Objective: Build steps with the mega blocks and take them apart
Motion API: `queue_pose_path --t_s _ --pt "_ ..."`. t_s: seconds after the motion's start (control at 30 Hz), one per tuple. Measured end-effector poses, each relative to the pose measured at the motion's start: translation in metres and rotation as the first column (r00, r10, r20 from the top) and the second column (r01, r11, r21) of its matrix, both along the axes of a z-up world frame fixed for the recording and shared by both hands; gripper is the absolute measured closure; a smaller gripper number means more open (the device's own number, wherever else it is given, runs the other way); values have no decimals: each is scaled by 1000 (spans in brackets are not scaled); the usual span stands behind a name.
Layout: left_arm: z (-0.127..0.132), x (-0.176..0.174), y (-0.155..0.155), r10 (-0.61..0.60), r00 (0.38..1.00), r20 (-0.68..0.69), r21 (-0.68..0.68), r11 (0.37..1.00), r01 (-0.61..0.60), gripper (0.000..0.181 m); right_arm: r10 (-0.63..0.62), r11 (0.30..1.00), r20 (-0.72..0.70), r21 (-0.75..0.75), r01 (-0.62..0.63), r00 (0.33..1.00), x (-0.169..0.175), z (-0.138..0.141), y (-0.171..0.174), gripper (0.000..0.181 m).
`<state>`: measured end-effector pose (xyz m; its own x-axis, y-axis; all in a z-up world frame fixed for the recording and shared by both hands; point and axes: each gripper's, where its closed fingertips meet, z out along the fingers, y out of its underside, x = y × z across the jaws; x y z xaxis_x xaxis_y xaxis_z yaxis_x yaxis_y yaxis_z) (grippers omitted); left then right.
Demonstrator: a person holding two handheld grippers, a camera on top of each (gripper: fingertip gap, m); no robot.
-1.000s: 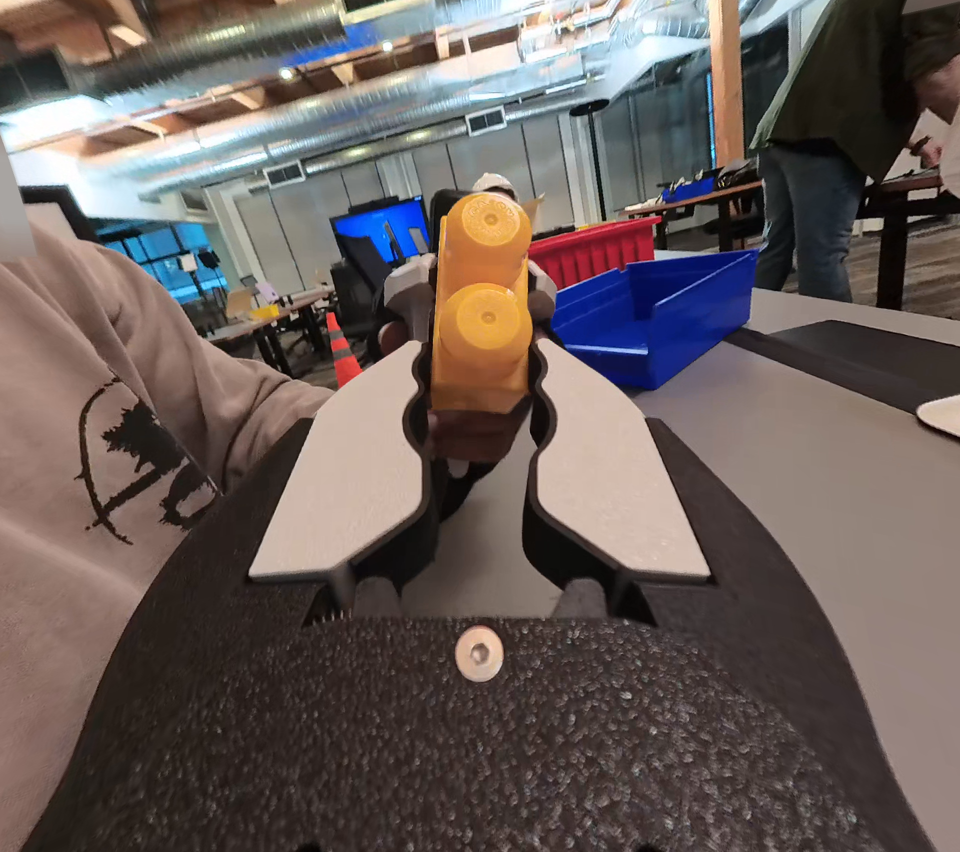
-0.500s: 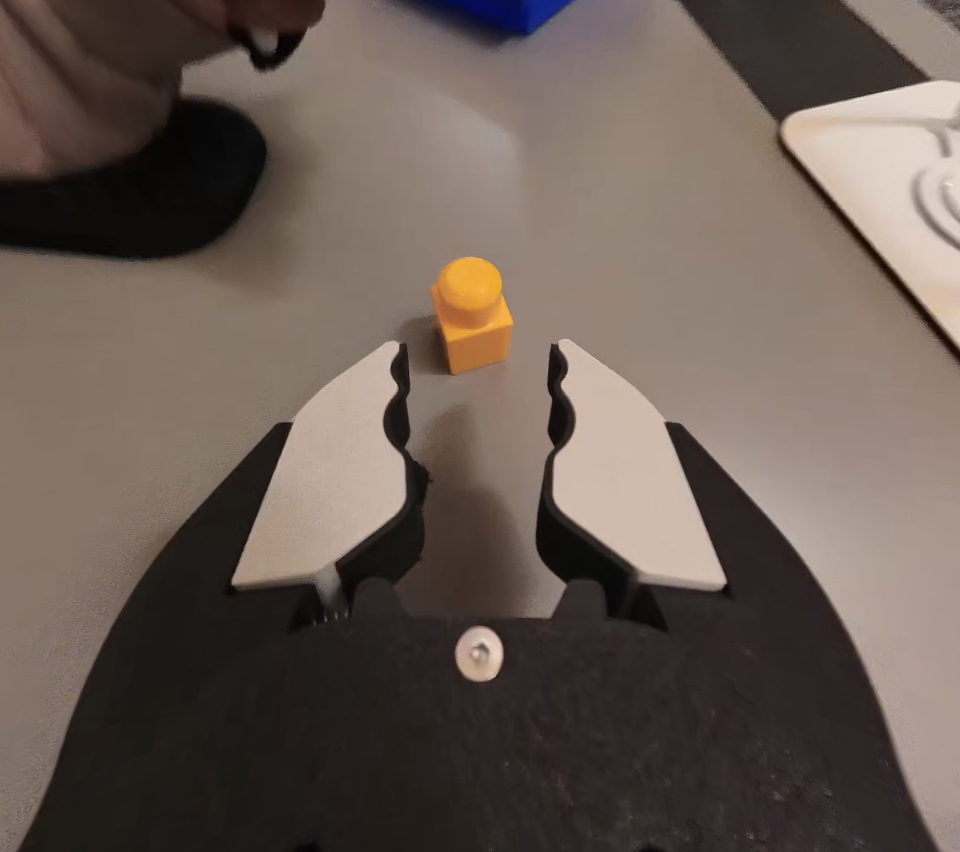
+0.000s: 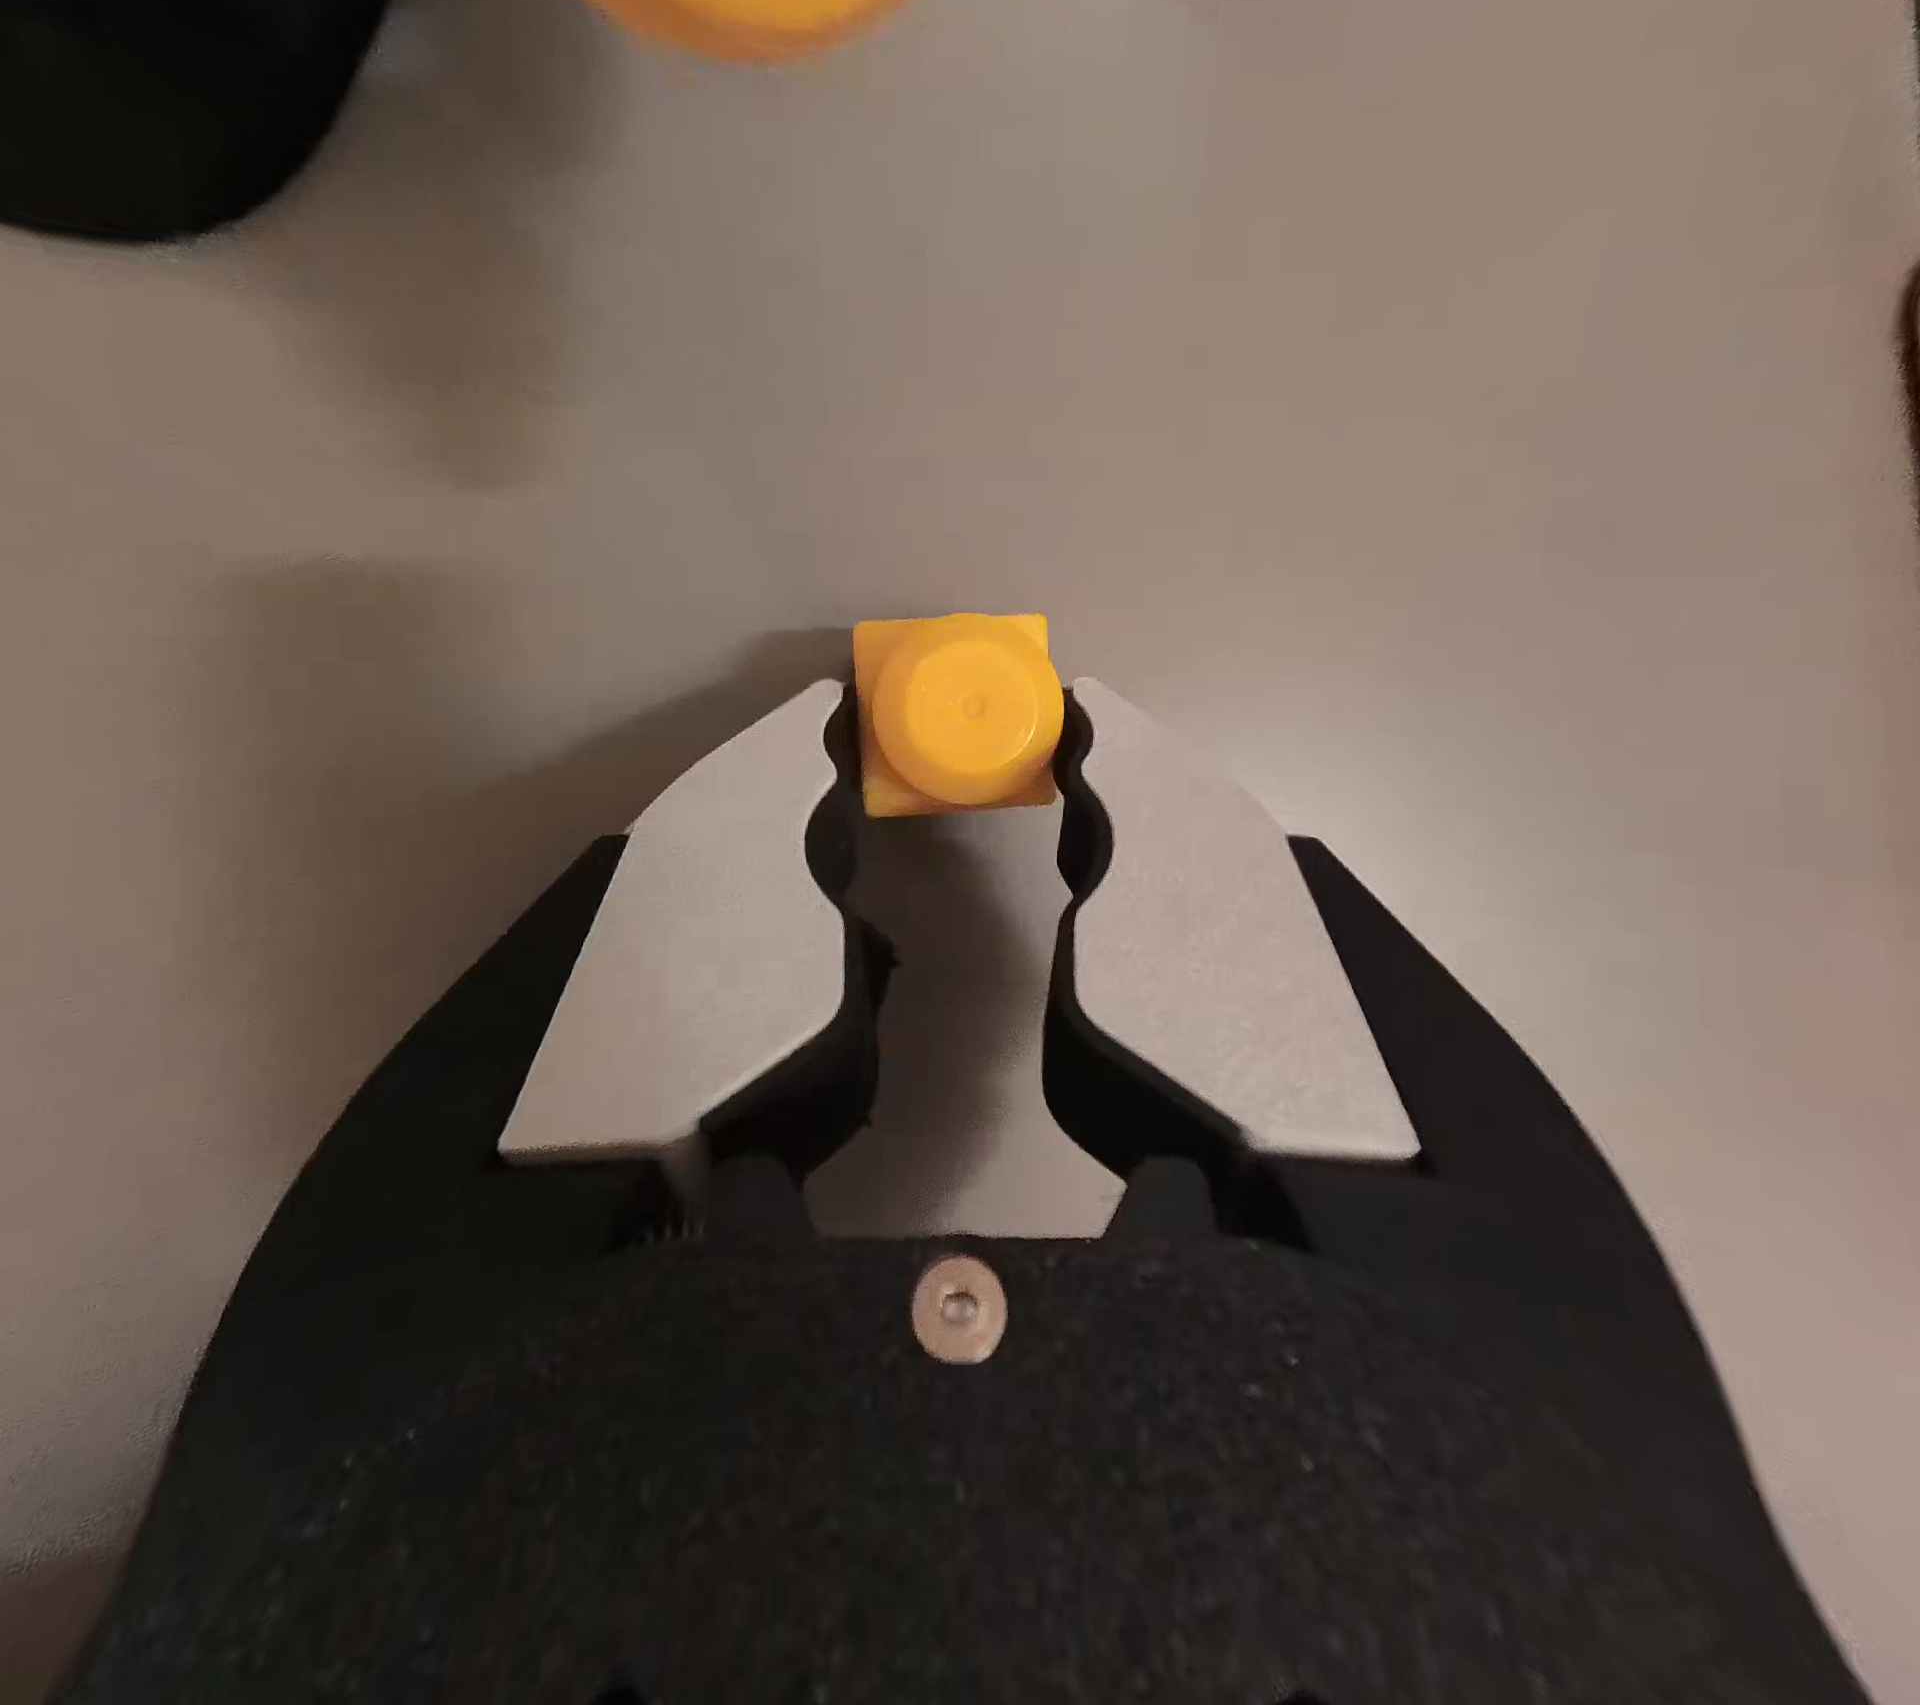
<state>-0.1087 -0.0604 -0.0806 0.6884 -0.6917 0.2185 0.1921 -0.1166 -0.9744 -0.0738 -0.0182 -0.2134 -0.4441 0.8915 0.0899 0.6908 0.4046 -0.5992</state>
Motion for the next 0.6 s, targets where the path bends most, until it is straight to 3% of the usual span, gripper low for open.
queue_pose_path --t_s 0.1,0.2,0.37,0.43,0.6 --pt "0 5 0 -13 1000 8 2 1000 13 144 -76 984 -158 -172 49 984 3 35 -1 146" --pt "3 14 0 -33 999 31 12 999 32 145 -212 910 -349 -412 53 913 10 88 6 146" --pt "5 36 -1 -83 995 58 21 996 82 144 -383 713 -607 -674 -195 696 39 172 4 146" --pt "6 47 -1 -99 993 58 25 995 98 144 -412 662 -627 -704 -256 661 46 180 -1 146" --pt "3 67 0 -123 992 41 26 992 122 144 -406 644 -613 -718 -263 678 44 158 -22 146"
